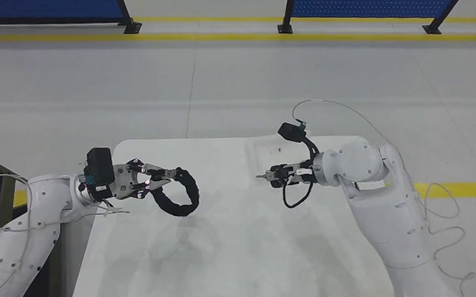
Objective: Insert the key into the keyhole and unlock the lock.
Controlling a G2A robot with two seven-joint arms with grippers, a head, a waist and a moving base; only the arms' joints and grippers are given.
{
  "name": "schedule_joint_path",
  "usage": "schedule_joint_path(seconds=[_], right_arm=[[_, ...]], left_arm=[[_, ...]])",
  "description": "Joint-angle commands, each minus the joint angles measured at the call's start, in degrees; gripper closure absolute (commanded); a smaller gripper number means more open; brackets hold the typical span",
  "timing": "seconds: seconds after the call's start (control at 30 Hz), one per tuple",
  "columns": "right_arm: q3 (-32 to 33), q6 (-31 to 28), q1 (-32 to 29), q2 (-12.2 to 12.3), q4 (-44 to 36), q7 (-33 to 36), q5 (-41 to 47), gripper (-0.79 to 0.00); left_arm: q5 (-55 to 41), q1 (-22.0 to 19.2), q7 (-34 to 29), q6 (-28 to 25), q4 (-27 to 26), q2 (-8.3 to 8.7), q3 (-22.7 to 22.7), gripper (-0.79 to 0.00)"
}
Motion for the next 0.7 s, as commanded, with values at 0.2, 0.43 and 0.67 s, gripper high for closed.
schedule_joint_path(seconds=[0.2, 0.43, 0.67], right_arm=[[-0.1, 0.0, 0.0, 0.0, 0.0, 0.1, -0.2, 0.0], [-1.6, 3.0, -1.0, 0.1, -2.8, -0.5, -1.2, 0.0], [-3.0, 6.4, -1.6, 1.0, -9.4, 0.0, -0.2, 0.0]], left_arm=[[0.0, 0.0, 0.0, 0.0, 0.0, 0.0, 0.0, 0.0], [-0.6, 1.1, -4.6, 2.2, -2.7, -0.2, 0.0, 0.0], [1.1, 0.1, -5.7, 2.9, -6.5, -1.39, 2.8, 0.0]])
